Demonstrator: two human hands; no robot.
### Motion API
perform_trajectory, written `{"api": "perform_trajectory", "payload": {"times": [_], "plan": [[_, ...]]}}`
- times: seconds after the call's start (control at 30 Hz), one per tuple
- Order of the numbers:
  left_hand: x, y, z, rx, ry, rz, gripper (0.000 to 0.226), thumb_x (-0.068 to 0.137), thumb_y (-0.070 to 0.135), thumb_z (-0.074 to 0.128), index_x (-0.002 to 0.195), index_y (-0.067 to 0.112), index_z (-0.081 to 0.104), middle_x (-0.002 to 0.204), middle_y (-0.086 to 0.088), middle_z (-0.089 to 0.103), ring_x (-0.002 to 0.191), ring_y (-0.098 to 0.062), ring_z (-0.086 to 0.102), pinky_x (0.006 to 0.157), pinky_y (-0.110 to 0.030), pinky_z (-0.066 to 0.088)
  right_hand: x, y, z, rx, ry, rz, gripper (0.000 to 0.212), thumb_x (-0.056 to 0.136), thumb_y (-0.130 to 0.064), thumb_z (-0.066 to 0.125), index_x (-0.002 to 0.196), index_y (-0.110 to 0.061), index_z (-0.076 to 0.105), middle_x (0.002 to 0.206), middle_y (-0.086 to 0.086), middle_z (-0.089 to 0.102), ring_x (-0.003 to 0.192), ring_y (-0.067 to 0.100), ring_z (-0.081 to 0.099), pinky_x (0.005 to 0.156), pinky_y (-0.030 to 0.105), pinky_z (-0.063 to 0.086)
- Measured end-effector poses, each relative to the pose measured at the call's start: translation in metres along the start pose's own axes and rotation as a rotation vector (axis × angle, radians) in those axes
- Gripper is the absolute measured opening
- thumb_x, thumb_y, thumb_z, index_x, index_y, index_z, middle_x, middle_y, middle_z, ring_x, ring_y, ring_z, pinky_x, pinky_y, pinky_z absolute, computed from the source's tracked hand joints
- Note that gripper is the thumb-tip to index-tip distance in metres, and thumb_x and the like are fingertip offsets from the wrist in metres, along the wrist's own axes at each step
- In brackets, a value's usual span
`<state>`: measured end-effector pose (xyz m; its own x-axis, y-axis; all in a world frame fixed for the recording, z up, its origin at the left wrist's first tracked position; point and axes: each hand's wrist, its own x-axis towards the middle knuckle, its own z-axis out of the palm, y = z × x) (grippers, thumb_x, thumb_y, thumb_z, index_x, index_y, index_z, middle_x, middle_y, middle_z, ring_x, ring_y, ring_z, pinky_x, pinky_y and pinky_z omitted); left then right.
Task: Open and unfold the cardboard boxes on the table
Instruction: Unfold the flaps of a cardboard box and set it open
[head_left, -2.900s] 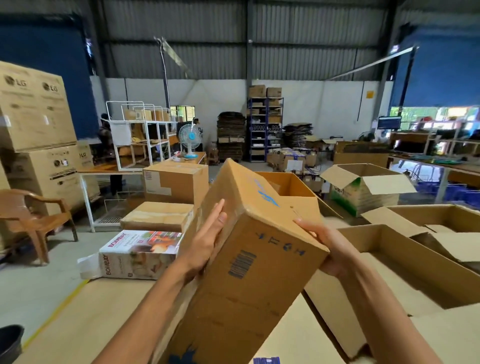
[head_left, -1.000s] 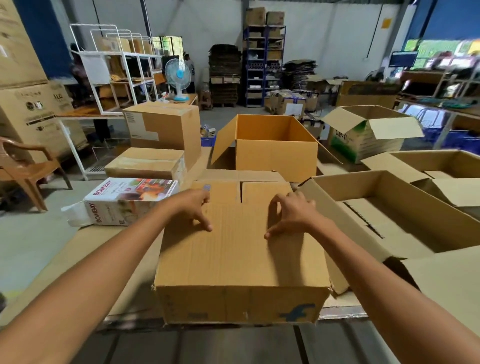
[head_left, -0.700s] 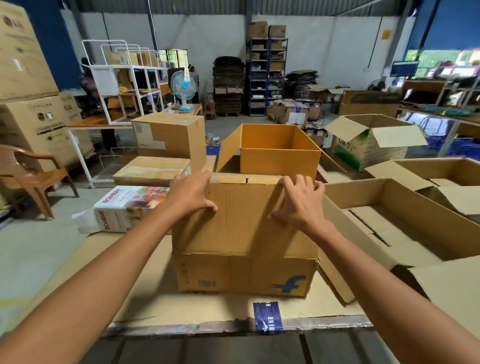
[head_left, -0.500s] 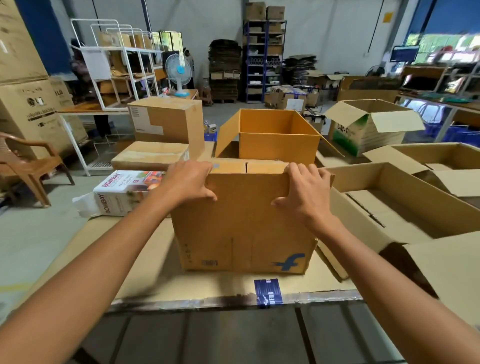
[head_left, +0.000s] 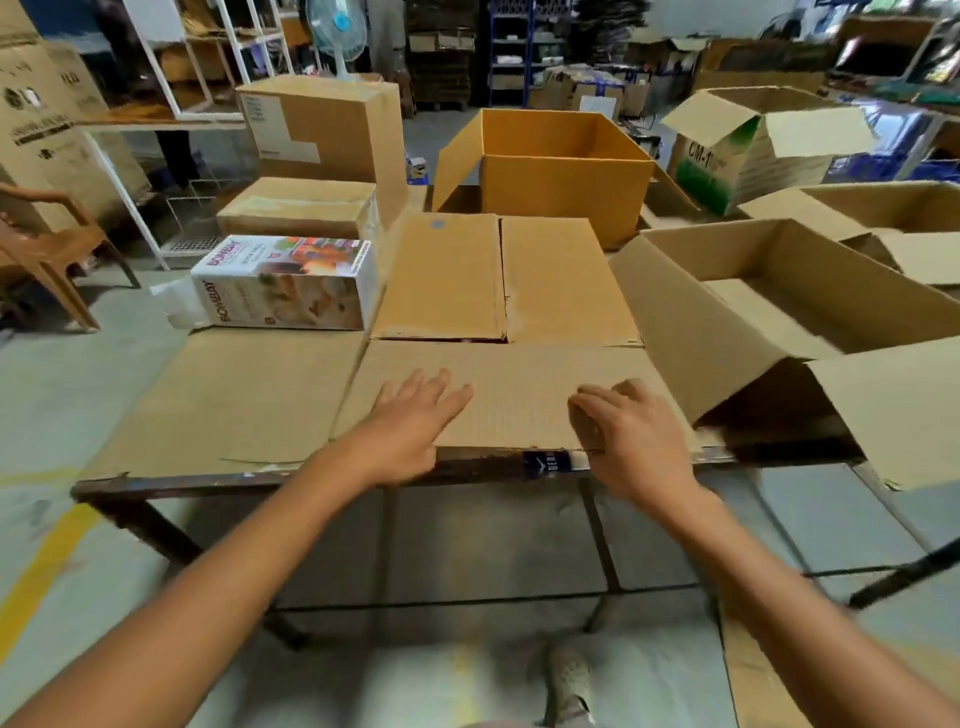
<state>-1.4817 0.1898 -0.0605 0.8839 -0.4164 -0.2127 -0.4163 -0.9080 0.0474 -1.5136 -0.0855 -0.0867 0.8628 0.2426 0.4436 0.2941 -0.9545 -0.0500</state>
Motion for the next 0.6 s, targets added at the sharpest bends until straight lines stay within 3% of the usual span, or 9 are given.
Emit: {"api": "perform_trajectory", "payload": {"times": [0.1,0.2,0.27,0.33,0.4,0.47,0.53,0.6], "plan": [[-0.011,0.003,0.07,0.052,0.181,-0.008,0.1,0.083,-0.003,0.052,0.158,0.03,-0.005,0.164,-0.007,-0.019,0.15,-0.033,-0.02,0.119,-0.054,-0.01,-0.031,-0.004,0.046,-0.037,-0.132,0.056,0.074,0.057,-0.016,0.089,0.127,-0.017,0.063,0.14,0.005,0.056,0.109,0.034,0.053,0.075,0.041,0.046],[-0.006,-0.004,0.101,0.037,0.228,0.013,0.1,0.085,0.022,0.067,0.158,0.034,-0.002,0.163,-0.003,-0.023,0.148,-0.031,-0.025,0.119,-0.056,-0.009,-0.051,-0.007,0.068,-0.019,-0.305,0.076,0.084,0.067,-0.024,0.088,0.141,-0.021,0.051,0.155,0.011,0.037,0.127,0.036,0.044,0.092,0.048,0.048],[0.002,-0.007,0.101,-0.059,0.157,0.009,0.09,0.089,0.055,0.06,0.157,0.035,0.006,0.164,-0.001,-0.02,0.149,-0.029,-0.024,0.12,-0.057,-0.006,-0.053,-0.005,0.07,0.073,-0.403,0.115,0.08,0.081,-0.031,0.08,0.15,-0.026,0.04,0.162,0.01,0.023,0.137,0.034,0.035,0.106,0.049,0.042],[0.01,-0.008,0.09,-0.152,0.242,0.022,0.079,0.088,0.068,0.046,0.155,0.031,0.026,0.166,-0.002,0.006,0.153,-0.026,-0.008,0.122,-0.053,0.001,-0.046,0.0,0.066,0.166,-0.394,0.142,0.076,0.086,-0.034,0.076,0.151,-0.026,0.038,0.163,0.009,0.019,0.138,0.031,0.033,0.109,0.047,0.04],[0.024,-0.013,0.072,-0.213,0.441,0.032,0.068,0.089,0.061,0.039,0.144,0.023,0.049,0.156,-0.005,0.036,0.15,-0.027,0.019,0.121,-0.052,0.02,-0.027,0.008,0.057,0.245,-0.267,0.16,0.068,0.082,-0.03,0.079,0.143,-0.022,0.051,0.157,0.011,0.032,0.132,0.032,0.04,0.103,0.048,0.045],[0.046,-0.022,0.052,-0.237,0.627,0.029,0.054,0.09,0.048,0.047,0.129,0.015,0.061,0.141,-0.009,0.053,0.14,-0.03,0.039,0.111,-0.054,0.038,0.002,0.017,0.048,0.291,-0.123,0.185,0.053,0.08,-0.022,0.08,0.129,-0.017,0.061,0.148,0.015,0.045,0.126,0.035,0.047,0.097,0.048,0.047],[0.074,-0.026,0.028,-0.244,0.688,-0.001,0.045,0.09,0.038,0.058,0.127,0.012,0.062,0.137,-0.012,0.055,0.137,-0.032,0.042,0.108,-0.053,0.041,0.036,0.022,0.041,0.324,-0.011,0.197,0.039,0.081,-0.016,0.078,0.118,-0.013,0.067,0.141,0.018,0.052,0.123,0.039,0.052,0.096,0.047,0.047],[0.1,-0.022,0.006,-0.201,0.612,-0.018,0.05,0.09,0.033,0.061,0.135,0.014,0.055,0.145,-0.013,0.048,0.144,-0.031,0.031,0.116,-0.051,0.031,0.076,0.026,0.039,0.343,0.034,0.186,0.029,0.085,-0.016,0.075,0.113,-0.011,0.069,0.139,0.018,0.054,0.124,0.039,0.052,0.097,0.044,0.046]]}}
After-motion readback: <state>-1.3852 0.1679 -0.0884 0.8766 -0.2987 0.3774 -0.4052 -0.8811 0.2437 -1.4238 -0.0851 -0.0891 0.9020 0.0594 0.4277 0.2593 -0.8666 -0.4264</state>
